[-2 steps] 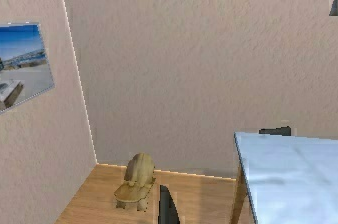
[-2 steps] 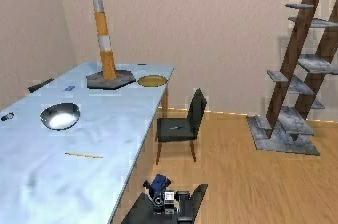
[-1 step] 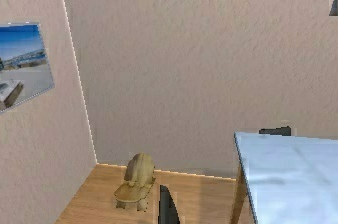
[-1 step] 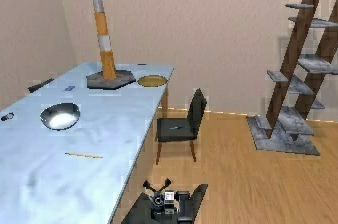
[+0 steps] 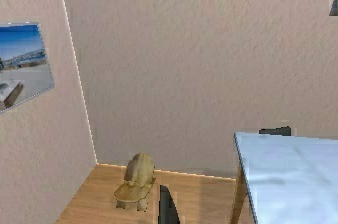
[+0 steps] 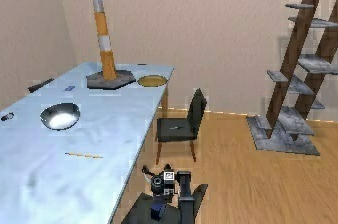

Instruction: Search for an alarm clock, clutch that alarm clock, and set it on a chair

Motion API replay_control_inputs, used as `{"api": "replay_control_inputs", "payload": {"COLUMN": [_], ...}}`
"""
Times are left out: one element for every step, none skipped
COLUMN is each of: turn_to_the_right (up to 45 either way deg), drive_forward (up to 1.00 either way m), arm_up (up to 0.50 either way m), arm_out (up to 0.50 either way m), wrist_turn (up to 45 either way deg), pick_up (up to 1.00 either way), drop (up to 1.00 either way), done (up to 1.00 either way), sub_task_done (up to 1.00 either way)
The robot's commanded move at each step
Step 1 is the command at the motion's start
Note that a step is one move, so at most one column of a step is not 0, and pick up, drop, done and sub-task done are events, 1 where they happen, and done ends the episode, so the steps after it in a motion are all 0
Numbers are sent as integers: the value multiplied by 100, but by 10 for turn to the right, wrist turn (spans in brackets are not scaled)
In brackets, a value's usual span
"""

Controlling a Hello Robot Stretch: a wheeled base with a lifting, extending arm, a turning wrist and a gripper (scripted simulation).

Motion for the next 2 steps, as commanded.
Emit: {"api": "replay_control_inputs", "payload": {"turn_to_the_right": [0, 0], "drive_forward": [0, 0], "arm_up": [0, 0], "arm_out": [-8, 0], "wrist_turn": [0, 0], "pick_up": [0, 0], "drop": [0, 0], "done": [0, 100], "sub_task_done": [0, 0]}}
